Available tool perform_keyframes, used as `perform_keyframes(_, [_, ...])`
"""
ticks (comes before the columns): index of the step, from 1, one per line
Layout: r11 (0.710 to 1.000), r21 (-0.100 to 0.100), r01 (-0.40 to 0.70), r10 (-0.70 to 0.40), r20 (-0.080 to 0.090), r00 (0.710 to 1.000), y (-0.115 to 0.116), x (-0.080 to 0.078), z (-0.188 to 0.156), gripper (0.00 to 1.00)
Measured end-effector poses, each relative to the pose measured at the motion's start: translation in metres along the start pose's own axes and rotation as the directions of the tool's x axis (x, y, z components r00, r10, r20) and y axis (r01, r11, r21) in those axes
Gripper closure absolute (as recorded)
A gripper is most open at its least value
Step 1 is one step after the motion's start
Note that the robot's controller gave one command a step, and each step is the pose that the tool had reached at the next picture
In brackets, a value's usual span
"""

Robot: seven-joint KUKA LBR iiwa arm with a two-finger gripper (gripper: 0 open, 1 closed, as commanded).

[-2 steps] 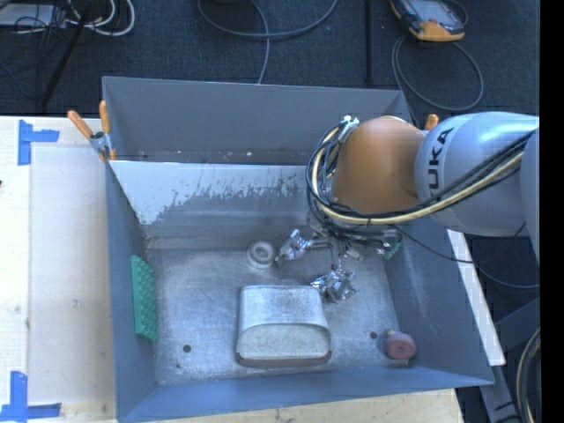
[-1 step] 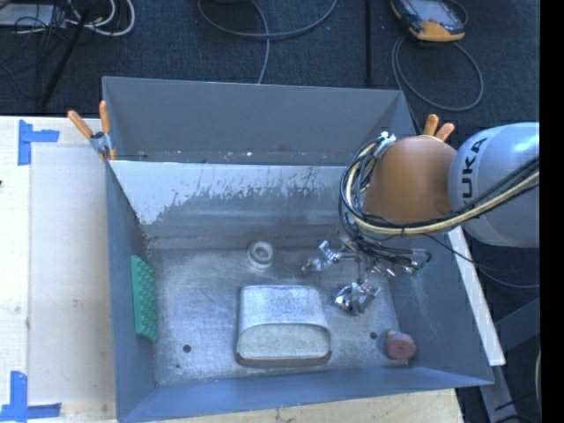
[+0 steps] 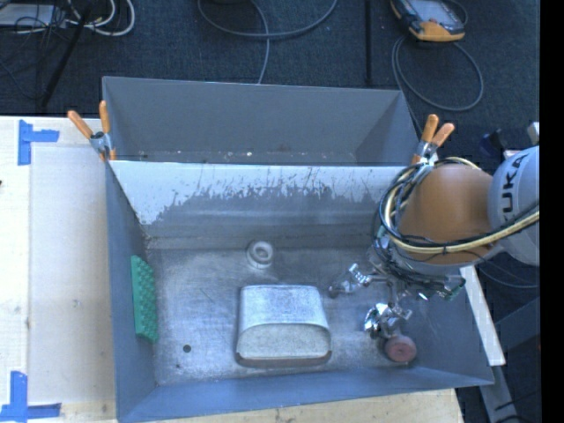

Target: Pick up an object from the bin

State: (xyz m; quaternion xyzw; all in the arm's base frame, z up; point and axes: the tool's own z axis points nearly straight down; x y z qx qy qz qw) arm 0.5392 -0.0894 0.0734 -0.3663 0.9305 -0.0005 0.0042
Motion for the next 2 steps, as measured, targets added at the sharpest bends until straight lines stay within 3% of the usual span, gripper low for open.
perform_keyframes(1, [1.000,-0.001,0.007,-0.007,-0.005,1.000,0.000,-0.002,0.000,1.00])
perform_keyframes(2, [0.999,0.002,0.039,-0.039,-0.001,0.999,0.007,-0.005,-0.152,1.00])
